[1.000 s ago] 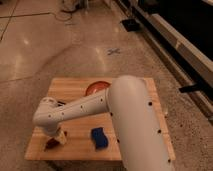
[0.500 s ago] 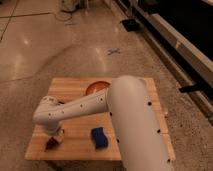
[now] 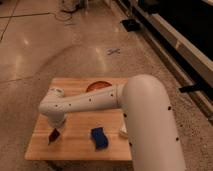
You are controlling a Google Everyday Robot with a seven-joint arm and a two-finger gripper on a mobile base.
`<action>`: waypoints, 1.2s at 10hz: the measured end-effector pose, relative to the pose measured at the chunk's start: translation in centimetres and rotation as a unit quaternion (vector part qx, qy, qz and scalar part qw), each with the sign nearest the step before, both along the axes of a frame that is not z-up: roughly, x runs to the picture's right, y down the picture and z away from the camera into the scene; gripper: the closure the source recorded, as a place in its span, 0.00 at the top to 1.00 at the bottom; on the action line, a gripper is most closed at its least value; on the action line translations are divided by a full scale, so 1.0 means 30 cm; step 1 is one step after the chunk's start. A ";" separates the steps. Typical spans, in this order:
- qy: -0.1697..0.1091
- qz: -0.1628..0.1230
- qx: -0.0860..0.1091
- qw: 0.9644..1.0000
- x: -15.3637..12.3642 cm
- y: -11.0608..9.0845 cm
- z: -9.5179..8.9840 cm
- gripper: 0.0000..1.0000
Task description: Place the pepper in the ceramic bowl
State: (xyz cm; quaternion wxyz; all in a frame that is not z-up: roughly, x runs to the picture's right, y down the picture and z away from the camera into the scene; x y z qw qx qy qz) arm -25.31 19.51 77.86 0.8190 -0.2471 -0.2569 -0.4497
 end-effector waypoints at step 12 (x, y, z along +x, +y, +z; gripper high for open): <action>0.052 0.083 0.015 0.995 0.469 -0.530 0.410 0.00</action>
